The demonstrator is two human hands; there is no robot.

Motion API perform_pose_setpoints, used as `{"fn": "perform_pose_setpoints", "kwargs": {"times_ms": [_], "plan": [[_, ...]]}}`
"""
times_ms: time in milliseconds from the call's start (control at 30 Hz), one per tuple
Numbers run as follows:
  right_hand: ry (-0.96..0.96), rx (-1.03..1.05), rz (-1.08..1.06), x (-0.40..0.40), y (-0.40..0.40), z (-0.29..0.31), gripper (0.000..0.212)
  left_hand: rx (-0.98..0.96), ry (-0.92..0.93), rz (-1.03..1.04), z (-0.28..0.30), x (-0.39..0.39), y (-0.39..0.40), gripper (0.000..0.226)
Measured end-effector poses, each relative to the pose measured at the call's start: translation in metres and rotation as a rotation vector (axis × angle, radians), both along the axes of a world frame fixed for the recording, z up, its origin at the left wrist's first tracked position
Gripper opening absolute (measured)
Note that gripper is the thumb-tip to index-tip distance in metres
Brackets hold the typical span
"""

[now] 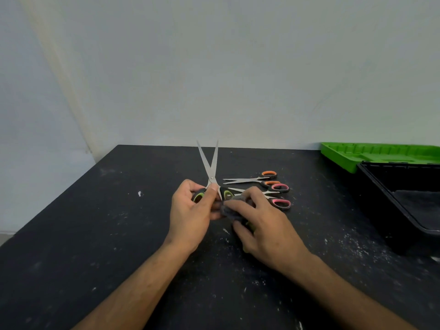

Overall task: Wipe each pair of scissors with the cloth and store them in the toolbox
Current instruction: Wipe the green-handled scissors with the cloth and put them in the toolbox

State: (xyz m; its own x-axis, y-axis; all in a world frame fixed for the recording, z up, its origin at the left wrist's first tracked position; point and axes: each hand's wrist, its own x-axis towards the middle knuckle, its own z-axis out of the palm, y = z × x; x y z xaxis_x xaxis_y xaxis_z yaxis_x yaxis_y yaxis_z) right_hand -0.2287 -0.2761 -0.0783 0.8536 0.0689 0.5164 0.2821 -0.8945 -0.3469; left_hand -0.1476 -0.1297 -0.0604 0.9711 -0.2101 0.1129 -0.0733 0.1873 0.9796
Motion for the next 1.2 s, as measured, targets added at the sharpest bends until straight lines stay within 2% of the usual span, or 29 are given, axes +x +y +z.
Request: {"fn": "perform_pose_setpoints", "kwargs": {"times_ms": [133,167,300,433,600,667,800,967,1067,1200], "plan": [[0.085,-0.203,-0.011,-0.004,-0.016,0.000,0.034,-0.077,0.039,-0.010,0.000,0.006,-0.003,0.016],[0.072,-0.211,-0.036,-0.005,-0.019,0.003,0.032,-0.084,0.039,-0.006,0.001,0.007,-0.003,0.016],[-0.087,-0.010,-0.108,-0.002,-0.018,0.018,0.029,-0.056,0.004,-0.012,0.000,0.005,-0.004,0.016],[0.002,-0.125,0.010,0.004,0.000,0.014,0.037,0.006,0.002,0.018,-0.005,0.003,-0.004,0.023],[0.053,-0.176,0.047,-0.001,-0.017,0.012,0.035,-0.075,0.054,-0.040,-0.001,0.005,-0.002,0.015],[0.048,-0.042,0.038,-0.003,-0.029,0.015,0.036,-0.103,0.042,-0.090,0.002,0.006,0.000,0.012],[-0.120,0.416,-0.039,0.009,-0.029,0.025,0.027,-0.021,-0.045,-0.140,-0.002,0.008,-0.001,0.014],[0.112,0.754,0.061,0.017,-0.002,0.019,0.019,0.126,-0.183,-0.088,-0.010,0.013,0.002,0.027],[0.144,0.832,0.100,0.014,-0.002,0.014,0.027,0.184,-0.273,-0.073,-0.011,0.010,0.002,0.028],[0.230,0.965,0.153,0.011,-0.011,0.020,0.020,0.235,-0.362,-0.064,-0.009,0.003,-0.002,0.026]]}}
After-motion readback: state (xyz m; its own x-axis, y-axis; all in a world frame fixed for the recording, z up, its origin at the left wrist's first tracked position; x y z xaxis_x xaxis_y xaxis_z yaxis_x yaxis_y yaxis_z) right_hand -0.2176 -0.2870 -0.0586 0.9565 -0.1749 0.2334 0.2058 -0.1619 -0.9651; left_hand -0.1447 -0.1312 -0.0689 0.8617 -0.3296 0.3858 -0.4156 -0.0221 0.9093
